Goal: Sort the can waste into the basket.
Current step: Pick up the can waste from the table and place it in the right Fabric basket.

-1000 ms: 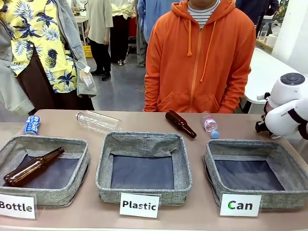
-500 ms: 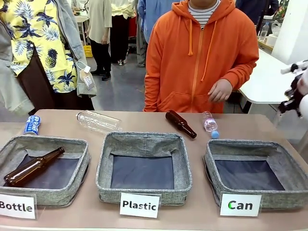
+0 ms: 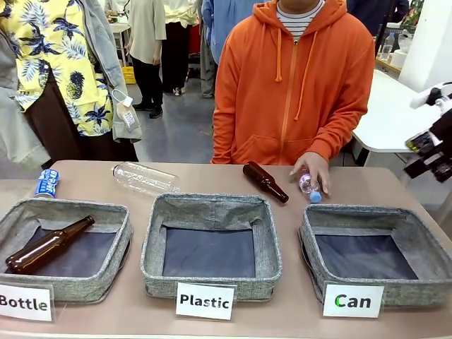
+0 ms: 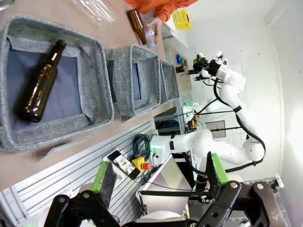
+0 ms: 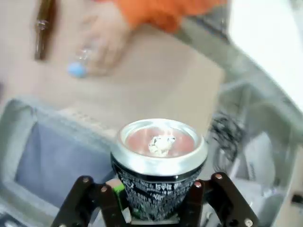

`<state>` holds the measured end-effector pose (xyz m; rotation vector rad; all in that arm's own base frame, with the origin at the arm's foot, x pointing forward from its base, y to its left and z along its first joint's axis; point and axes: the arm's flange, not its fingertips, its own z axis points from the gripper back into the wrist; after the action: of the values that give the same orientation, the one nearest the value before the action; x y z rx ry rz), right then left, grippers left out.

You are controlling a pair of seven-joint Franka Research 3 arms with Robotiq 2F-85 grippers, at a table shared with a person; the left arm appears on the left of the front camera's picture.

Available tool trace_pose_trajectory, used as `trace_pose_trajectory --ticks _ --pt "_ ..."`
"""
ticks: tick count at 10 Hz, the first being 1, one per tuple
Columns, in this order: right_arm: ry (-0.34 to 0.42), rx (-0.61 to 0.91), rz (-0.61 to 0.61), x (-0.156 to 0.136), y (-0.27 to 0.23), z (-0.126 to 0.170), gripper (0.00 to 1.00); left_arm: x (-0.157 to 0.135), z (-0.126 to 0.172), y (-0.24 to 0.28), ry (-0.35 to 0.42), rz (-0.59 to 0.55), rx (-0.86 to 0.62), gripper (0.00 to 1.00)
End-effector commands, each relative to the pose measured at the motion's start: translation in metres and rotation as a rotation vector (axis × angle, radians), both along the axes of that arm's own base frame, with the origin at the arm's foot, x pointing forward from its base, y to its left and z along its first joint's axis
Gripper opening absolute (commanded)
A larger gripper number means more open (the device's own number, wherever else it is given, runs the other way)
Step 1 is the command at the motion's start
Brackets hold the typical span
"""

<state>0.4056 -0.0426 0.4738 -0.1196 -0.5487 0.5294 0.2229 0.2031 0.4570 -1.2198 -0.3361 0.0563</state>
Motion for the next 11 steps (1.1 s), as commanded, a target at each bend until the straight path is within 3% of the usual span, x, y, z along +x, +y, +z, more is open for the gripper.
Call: trace_pose_trajectory --ticks 1,4,5,9,10,11 --pt "0.142 -0.022 0.323 -0.028 -0.013 0.021 0.00 -0.001 0.002 0.001 0.009 -0.004 -0.009 1.00" --pt "0.341 -0.122 0.605 -0.052 0.003 0.011 0.00 -0.001 0.002 0.001 0.009 -0.004 -0.009 1.00" --pt "0.353 -0.133 0.691 -0.060 0.004 0.008 0.00 -0.001 0.002 0.001 0.009 -0.004 -0.009 1.00" --pt "0.292 -0.102 0.698 -0.060 0.007 0.006 0.00 -0.001 0.002 0.001 0.009 -0.004 -0.009 1.00" --pt "0.289 -0.095 0.710 -0.060 0.006 0.005 0.56 -0.001 0.002 0.001 0.009 -0.004 -0.009 1.00" --pt "0.290 -0.098 0.708 -0.060 0.006 0.005 0.56 -0.001 0.002 0.001 0.009 -0.004 -0.009 1.00"
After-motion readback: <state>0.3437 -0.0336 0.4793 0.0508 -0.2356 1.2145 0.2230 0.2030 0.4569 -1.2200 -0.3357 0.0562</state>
